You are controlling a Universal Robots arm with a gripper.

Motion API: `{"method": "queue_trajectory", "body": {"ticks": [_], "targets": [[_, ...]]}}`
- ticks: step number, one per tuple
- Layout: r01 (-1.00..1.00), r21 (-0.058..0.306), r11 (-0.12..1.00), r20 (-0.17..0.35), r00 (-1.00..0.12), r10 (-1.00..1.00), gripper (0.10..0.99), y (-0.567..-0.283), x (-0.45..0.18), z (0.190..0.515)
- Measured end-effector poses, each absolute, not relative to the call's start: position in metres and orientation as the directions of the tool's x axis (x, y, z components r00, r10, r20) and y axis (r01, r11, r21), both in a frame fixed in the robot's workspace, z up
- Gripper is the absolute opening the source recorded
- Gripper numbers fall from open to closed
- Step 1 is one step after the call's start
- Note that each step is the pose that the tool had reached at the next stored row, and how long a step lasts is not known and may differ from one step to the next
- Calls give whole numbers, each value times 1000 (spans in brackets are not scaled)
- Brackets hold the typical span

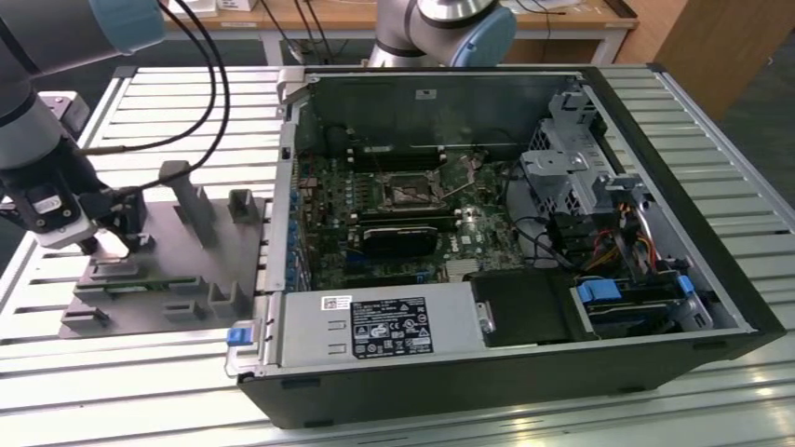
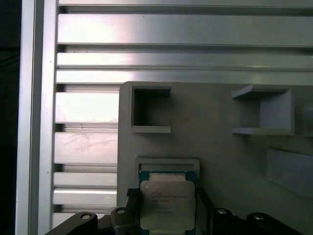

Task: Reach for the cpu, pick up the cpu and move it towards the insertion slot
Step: 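Pick up the cpu and move it towards the insertion slot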

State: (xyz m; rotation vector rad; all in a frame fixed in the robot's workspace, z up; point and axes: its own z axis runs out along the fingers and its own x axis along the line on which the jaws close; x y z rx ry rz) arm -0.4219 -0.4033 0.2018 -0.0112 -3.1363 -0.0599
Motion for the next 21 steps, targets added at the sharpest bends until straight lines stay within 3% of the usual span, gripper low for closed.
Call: {"method": "queue_trajectory", "body": {"ticks": [21], "targets": [[7, 38, 999, 5, -1000, 7, 541, -403, -422, 218]]}}
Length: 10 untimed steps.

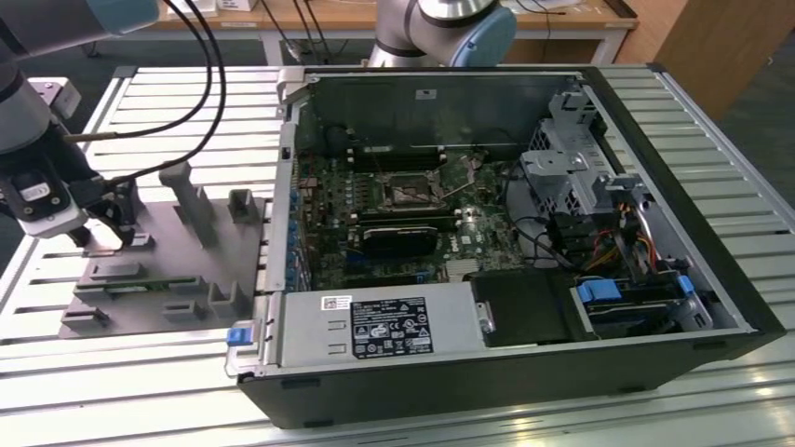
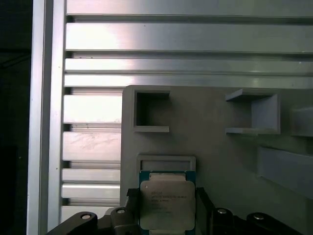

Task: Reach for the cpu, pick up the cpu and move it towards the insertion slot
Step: 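Pick up the cpu and move it towards the insertion slot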

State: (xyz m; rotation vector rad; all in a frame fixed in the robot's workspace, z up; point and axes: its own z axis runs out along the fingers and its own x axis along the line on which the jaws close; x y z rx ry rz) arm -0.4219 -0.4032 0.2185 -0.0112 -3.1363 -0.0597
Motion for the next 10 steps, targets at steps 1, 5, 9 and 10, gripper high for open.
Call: {"method": "queue_trajectory", "body": {"ticks": [1, 5, 9, 10], "targets": [[7, 38, 999, 5, -1000, 7, 541, -403, -422, 219], [7, 38, 999, 5, -1000, 7, 541, -403, -422, 220], [7, 38, 999, 5, -1000, 7, 541, -403, -422, 222], [7, 38, 999, 5, -1000, 7, 541, -403, -422, 222]]}}
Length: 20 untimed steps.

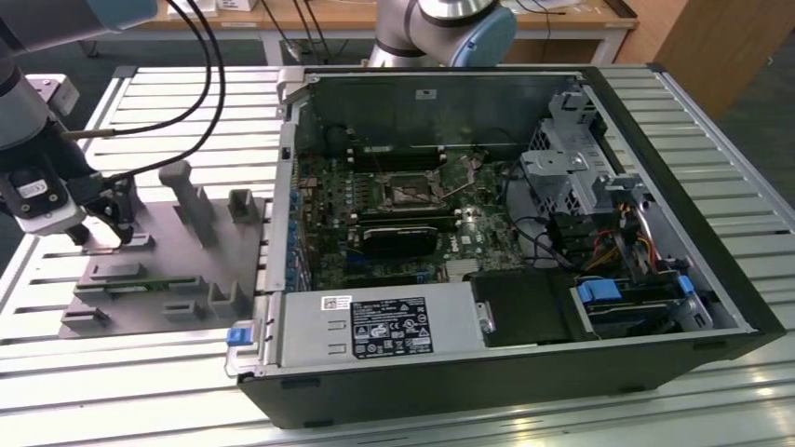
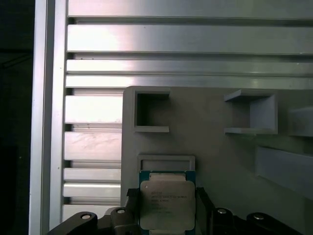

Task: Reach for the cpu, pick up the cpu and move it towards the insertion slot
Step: 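Pick up the cpu and move it towards the insertion slot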

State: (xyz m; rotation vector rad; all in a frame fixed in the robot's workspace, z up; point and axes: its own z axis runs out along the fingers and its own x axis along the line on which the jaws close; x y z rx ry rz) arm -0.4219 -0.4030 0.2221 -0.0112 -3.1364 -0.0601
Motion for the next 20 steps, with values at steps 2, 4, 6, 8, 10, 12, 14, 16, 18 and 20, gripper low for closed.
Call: {"method": "queue_trajectory", "body": {"ticks": [2, 4, 6, 8, 10, 12, 14, 16, 18, 20], "targets": [[7, 38, 999, 5, -1000, 7, 541, -403, -422, 223], [7, 38, 999, 5, -1000, 7, 541, -403, -422, 224], [7, 38, 999, 5, -1000, 7, 541, -403, -422, 225], [7, 38, 999, 5, -1000, 7, 541, -403, -422, 226], [7, 38, 999, 5, -1000, 7, 541, -403, -422, 228], [7, 38, 999, 5, -1000, 7, 541, -403, -422, 229], [7, 38, 999, 5, -1000, 7, 541, -402, -422, 231], [7, 38, 999, 5, -1000, 7, 541, -402, -422, 234], [7, 38, 999, 5, -1000, 7, 541, -402, -422, 237], [7, 38, 999, 5, -1000, 7, 541, -402, -422, 240]]}}
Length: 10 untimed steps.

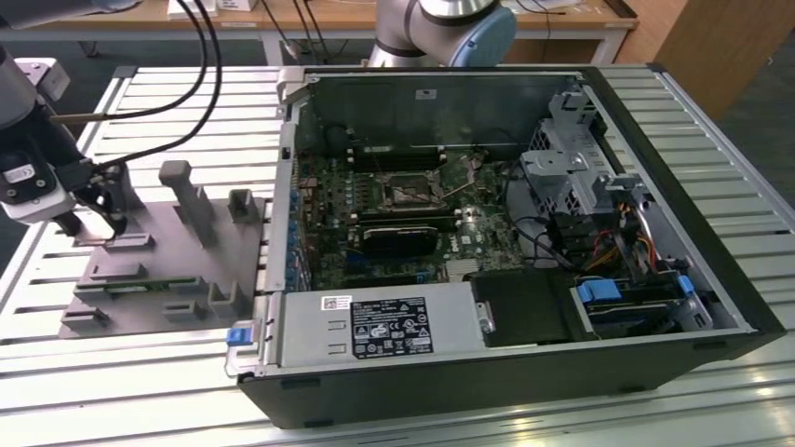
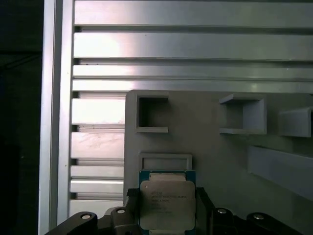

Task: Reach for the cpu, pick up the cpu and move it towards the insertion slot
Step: 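Pick up the cpu and move it towards the insertion slot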

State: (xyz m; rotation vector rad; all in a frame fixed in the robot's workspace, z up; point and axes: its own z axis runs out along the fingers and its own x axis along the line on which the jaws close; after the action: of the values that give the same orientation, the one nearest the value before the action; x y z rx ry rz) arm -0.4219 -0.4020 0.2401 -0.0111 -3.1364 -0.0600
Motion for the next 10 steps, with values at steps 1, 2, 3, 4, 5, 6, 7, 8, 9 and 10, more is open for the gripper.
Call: {"method": "queue_trajectory", "body": {"ticks": [1, 2, 3, 4, 5, 6, 7, 8, 9, 10], "targets": [[7, 38, 999, 5, -1000, 7, 541, -402, -422, 241], [7, 38, 999, 5, -1000, 7, 541, -402, -422, 243], [7, 38, 999, 5, -1000, 7, 541, -402, -422, 245], [7, 38, 999, 5, -1000, 7, 541, -402, -422, 246], [7, 38, 999, 5, -1000, 7, 541, -402, -422, 248], [7, 38, 999, 5, -1000, 7, 541, -402, -422, 249], [7, 38, 999, 5, -1000, 7, 541, -402, -422, 250], [7, 38, 999, 5, -1000, 7, 541, -402, -422, 252], [7, 38, 999, 5, -1000, 7, 541, -402, -422, 253], [7, 38, 999, 5, -1000, 7, 541, -401, -422, 255]]}}
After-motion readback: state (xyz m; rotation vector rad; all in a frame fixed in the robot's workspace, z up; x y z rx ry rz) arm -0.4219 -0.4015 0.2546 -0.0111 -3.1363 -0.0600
